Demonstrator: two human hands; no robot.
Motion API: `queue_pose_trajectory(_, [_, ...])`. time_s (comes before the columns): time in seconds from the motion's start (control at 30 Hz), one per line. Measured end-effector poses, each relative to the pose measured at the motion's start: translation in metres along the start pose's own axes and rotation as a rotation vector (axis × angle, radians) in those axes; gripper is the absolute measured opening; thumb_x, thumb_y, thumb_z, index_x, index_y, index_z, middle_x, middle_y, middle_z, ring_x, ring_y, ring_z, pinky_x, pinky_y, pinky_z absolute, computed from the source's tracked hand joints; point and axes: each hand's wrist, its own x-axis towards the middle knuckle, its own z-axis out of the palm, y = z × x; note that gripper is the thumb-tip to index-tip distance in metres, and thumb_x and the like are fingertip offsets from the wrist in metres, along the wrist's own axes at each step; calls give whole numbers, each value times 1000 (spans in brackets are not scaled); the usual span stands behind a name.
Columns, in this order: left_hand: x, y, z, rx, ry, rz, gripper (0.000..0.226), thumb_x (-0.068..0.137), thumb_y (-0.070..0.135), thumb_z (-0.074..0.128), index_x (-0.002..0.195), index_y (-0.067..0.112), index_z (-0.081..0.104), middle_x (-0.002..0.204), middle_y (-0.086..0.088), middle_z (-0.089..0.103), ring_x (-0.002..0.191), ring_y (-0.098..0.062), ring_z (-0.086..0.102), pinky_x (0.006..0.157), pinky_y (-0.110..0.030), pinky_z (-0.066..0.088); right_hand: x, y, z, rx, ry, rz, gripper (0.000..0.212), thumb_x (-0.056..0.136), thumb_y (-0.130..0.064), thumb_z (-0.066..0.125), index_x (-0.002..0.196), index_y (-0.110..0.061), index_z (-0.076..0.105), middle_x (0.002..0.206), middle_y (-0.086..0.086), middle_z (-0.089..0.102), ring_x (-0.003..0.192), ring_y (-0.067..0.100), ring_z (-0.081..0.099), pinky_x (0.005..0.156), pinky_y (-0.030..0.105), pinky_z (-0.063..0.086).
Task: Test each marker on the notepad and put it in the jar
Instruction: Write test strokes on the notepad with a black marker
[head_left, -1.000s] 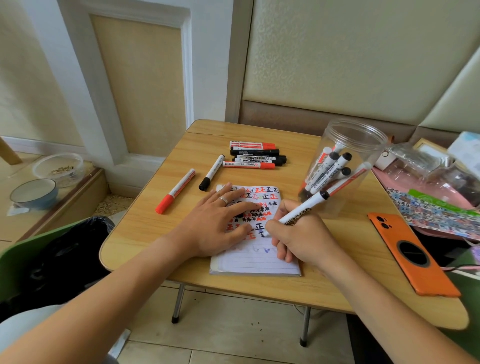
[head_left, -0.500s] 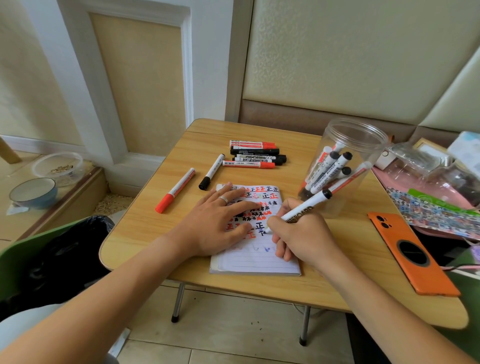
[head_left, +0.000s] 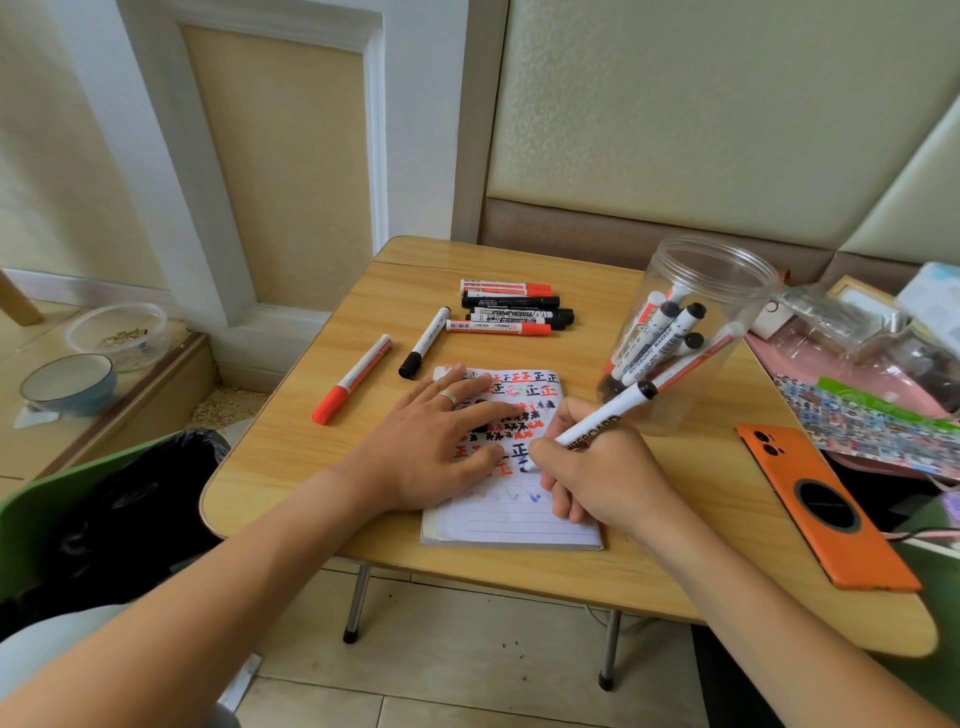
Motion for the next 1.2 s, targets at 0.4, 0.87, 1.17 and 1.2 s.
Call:
queue_pose_trajectory(0.4, [-2, 2, -3, -15, -18, 4, 60, 92, 60, 23, 151, 55, 27, 168, 13, 16, 155, -9, -4, 125, -34, -2, -1, -1, 0, -19, 23, -3, 21, 90, -10, 68, 88, 1, 50, 59, 14, 61, 39, 24, 54, 36, 24, 38])
queue_pose_trajectory(0.87, [-4, -1, -2, -150, 71, 65, 50, 101, 26, 33, 149, 38, 44, 161, 6, 37, 154, -13, 15, 127, -42, 12, 4, 3, -1, 103, 73, -74, 16, 94, -11, 66, 87, -8, 52, 63, 12, 62, 38, 23, 56, 36, 25, 36])
queue_pose_trajectory(1.17, [-8, 6, -5, -93, 275, 112, 21, 107, 29, 42, 124, 30, 54, 116, 14, 68, 114, -8, 60, 117, -41, 33, 10, 0, 7, 293, 14, -182, 14, 94, -16, 73, 94, -11, 61, 77, 12, 72, 51, 28, 63, 45, 32, 42])
queue_pose_trajectory(1.2, [-8, 7, -6, -82, 289, 110, 22, 107, 31, 40, 124, 30, 55, 115, 14, 68, 113, -8, 59, 114, -41, 35, 11, -1, 8, 290, 16, -189, 14, 94, -16, 73, 94, -11, 60, 77, 13, 72, 52, 28, 63, 45, 31, 42])
